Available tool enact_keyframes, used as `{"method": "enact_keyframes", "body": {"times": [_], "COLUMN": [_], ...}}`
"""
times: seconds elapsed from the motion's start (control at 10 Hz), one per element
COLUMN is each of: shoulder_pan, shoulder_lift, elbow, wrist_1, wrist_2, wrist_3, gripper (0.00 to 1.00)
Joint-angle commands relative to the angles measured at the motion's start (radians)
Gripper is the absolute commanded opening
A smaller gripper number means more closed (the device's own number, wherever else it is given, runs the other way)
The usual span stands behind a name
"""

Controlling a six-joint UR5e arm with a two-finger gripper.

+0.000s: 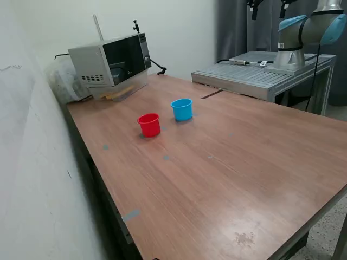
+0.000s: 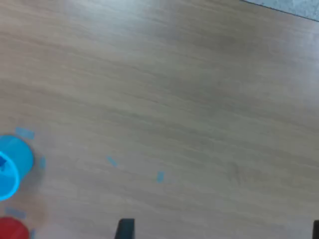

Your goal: Place red objects in the red bin, and blue objects in the blue bin.

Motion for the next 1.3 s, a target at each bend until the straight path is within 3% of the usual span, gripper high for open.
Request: {"method": "enact_keyframes", "body": {"times": [0.0, 0.4, 0.8, 1.2], "shoulder_pan": [0.005, -0.003, 0.000, 0.000], "shoulder_lift": [0.000, 0.014, 0.014, 0.014], "elbow": [-0.116, -0.231, -0.245, -0.242], "wrist_1": [0.065, 0.148, 0.266, 0.302], "wrist_2": [-0.052, -0.116, -0.117, -0.118], "wrist_3": [-0.001, -0.008, -0.003, -0.005], "gripper": [1.00, 1.00, 1.00, 1.00]}}
